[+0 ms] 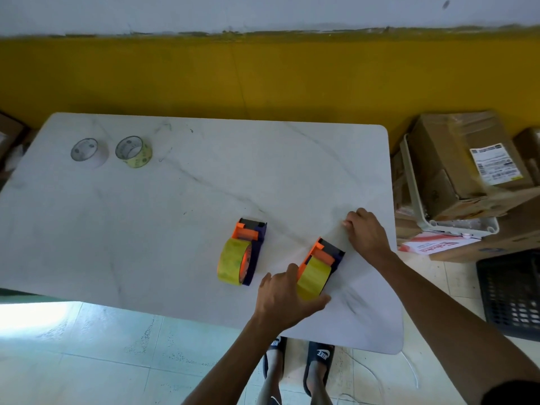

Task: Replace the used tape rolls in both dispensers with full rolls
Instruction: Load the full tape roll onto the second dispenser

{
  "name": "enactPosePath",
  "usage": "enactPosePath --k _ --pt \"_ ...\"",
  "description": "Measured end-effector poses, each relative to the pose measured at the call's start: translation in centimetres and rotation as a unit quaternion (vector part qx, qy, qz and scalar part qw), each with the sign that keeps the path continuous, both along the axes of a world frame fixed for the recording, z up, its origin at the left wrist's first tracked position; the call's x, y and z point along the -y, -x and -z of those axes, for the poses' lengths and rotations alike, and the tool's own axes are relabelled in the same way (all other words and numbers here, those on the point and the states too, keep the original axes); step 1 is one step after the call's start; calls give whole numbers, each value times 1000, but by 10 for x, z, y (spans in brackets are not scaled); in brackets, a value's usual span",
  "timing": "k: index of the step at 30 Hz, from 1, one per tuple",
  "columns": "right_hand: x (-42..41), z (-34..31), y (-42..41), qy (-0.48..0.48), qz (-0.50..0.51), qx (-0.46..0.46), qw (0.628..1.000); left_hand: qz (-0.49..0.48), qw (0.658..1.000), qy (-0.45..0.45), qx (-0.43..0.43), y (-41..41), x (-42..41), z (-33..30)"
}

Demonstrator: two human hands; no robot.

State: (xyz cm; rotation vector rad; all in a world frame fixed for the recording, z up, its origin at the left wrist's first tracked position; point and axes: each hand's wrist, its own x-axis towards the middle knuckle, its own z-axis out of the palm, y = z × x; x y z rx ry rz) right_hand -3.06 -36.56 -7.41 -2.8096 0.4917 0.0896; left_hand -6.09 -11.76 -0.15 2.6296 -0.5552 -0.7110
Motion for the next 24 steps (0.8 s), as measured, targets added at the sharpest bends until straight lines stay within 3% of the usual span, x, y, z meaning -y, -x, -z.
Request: enactPosePath --k 6,16,24 --pt "-2 -3 3 -9 22 -23 999 -37 994 80 -69 5 -6 2" --pt "5 -2 8 -58 52 -9 997 -14 991 92 -94 3 -25 3" --pt "-17 -1 18 -235 32 -12 971 -100 971 206 -69 3 -37 -6"
